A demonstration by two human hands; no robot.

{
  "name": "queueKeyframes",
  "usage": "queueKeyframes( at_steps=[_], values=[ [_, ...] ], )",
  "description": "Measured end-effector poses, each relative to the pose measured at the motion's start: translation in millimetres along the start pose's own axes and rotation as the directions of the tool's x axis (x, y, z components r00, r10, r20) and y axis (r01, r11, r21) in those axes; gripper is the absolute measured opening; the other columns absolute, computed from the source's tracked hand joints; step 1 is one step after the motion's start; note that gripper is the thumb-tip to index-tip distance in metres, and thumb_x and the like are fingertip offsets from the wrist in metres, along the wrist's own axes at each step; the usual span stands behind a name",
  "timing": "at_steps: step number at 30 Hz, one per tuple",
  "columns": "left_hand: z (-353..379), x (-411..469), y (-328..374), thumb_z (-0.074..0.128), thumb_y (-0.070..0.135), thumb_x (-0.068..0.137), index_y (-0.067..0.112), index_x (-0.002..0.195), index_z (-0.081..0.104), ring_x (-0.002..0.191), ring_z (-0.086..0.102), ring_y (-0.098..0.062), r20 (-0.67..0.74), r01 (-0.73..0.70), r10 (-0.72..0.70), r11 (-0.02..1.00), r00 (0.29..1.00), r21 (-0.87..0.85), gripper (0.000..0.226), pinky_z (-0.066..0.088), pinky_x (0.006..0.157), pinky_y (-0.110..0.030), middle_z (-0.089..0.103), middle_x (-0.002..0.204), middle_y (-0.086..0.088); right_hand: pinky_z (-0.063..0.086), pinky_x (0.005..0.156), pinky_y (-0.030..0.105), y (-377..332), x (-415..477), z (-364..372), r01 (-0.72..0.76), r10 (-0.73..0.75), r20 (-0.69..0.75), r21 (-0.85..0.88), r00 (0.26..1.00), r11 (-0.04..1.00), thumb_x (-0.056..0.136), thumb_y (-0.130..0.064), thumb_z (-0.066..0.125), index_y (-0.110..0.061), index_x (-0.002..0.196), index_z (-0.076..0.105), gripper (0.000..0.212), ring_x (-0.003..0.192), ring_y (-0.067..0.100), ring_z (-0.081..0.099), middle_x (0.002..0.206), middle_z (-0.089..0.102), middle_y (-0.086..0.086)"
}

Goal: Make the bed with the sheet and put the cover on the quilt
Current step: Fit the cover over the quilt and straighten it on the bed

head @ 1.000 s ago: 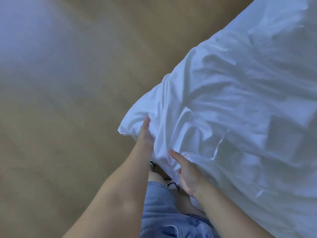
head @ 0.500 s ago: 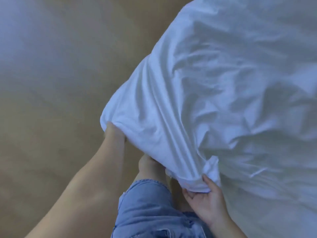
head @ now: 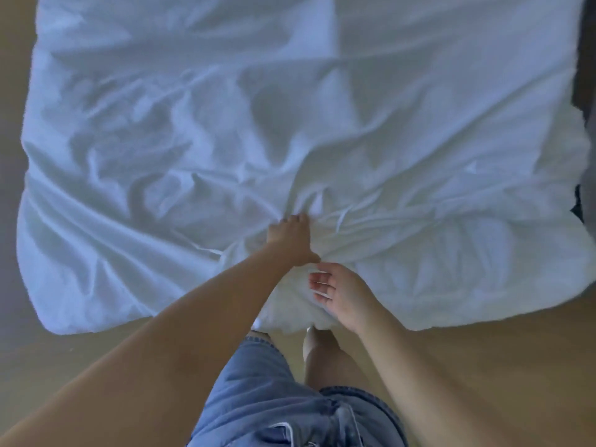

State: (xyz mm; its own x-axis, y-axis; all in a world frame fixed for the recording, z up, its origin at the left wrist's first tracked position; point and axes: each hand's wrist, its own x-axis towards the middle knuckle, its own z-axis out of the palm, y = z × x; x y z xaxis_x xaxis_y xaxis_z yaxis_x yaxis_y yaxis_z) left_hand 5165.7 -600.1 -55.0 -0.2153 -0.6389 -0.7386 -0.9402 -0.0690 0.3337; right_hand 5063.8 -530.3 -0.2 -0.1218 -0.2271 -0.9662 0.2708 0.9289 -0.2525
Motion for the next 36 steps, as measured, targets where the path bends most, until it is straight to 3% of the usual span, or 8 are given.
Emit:
queueKeyframes(
  at_steps=[7,13,20,24,27,29,33,36],
  values=[
    [48.3,46.6,123.9,0.067,0.05,0.079,0.011,0.145,0.013,0.126,0.04,-0.033,-0.176,0.001,0.043,0.97,0.983,0.243,0.094,0.039,0.098,-0.043,0.034,0.14,-0.016,0.04,0.07,0.028,-30.4,12.5,-173.9,0.297,-0.368,-0.149,-0.357,0.918,0.886,0.089,-0.012,0.049,-0.008,0.081,0.059,0.013,0.077,0.019,0.054,0.084,0.06,0.007],
    [53.0,94.5,249.6,0.064,0.039,0.085,0.013,0.145,0.015,0.121,0.046,-0.035,-0.164,-0.021,0.071,0.957,0.984,0.291,0.081,0.041,0.091,-0.042,0.043,0.133,-0.017,0.044,0.072,0.028,-63.9,37.7,-325.3,0.314,-0.514,-0.133,-0.654,0.848,0.688,0.092,-0.013,0.045,-0.013,0.104,0.056,0.016,0.09,0.019,0.056,0.093,0.057,-0.002],
    [72.0,47.5,383.9,0.046,0.017,0.092,0.008,0.099,0.052,0.083,0.058,-0.03,0.043,-0.419,0.421,0.907,0.906,-0.051,0.013,0.037,0.065,-0.03,0.057,0.084,-0.01,0.037,0.095,0.036,-118.3,74.7,-399.6,0.306,-0.723,-0.153,-0.833,0.674,0.462,0.088,-0.019,0.059,-0.012,0.14,0.034,0.059,0.125,0.03,0.038,0.138,0.037,0.011],
    [56.0,0.5,431.0,0.049,0.009,0.086,0.004,0.073,0.048,0.048,0.036,-0.008,-0.026,-0.383,0.41,0.825,0.912,-0.414,0.014,0.03,0.05,-0.022,0.043,0.055,0.004,0.036,0.097,0.041,-166.9,97.1,-428.6,0.319,-0.805,-0.229,-0.832,0.548,0.454,0.088,-0.027,0.058,-0.014,0.144,0.03,0.064,0.124,0.034,0.036,0.142,0.031,0.015],
    [25.9,0.7,453.5,0.052,0.008,0.082,-0.001,0.067,0.043,0.045,0.029,-0.007,-0.007,-0.347,0.378,0.842,0.926,-0.413,0.02,0.025,0.047,-0.021,0.034,0.05,0.006,0.037,0.092,0.042,-208.3,111.1,-457.8,0.395,-0.837,-0.304,-0.773,0.455,0.496,0.08,-0.039,0.069,-0.006,0.132,0.042,0.067,0.119,0.034,0.041,0.133,0.041,0.015],
    [7.5,4.7,469.9,0.055,0.008,0.079,-0.003,0.066,0.042,0.043,0.027,-0.007,0.039,-0.317,0.362,0.859,0.931,-0.401,0.022,0.024,0.046,-0.02,0.031,0.049,0.006,0.038,0.091,0.042,-237.5,120.9,-478.8,0.419,-0.831,-0.281,-0.759,0.48,0.498,0.075,-0.044,0.072,-0.006,0.128,0.043,0.073,0.119,0.033,0.042,0.13,0.045,0.012],
    [-6.6,37.3,506.8,0.067,0.027,0.075,0.014,0.095,0.054,0.057,0.054,-0.008,-0.041,-0.184,0.18,0.974,0.983,-0.134,0.027,0.04,0.052,-0.022,0.055,0.067,0.008,0.038,0.091,0.039,-265.2,146.1,-493.3,0.341,-0.665,0.214,-0.938,0.716,0.066,0.086,-0.036,0.061,-0.013,0.129,0.041,0.052,0.119,0.031,0.045,0.125,0.049,0.009],
    [9.9,86.7,531.2,0.066,0.034,0.079,0.017,0.127,0.035,0.088,0.059,-0.023,-0.151,0.071,-0.035,0.967,0.988,0.243,0.06,0.041,0.068,-0.029,0.054,0.087,0.001,0.039,0.084,0.035,-271.5,150.7,-509.8,0.407,-0.73,0.194,-0.905,0.655,0.125,0.09,-0.007,0.043,-0.01,0.12,0.047,0.03,0.108,0.032,0.055,0.115,0.058,0.012]
  ],
)
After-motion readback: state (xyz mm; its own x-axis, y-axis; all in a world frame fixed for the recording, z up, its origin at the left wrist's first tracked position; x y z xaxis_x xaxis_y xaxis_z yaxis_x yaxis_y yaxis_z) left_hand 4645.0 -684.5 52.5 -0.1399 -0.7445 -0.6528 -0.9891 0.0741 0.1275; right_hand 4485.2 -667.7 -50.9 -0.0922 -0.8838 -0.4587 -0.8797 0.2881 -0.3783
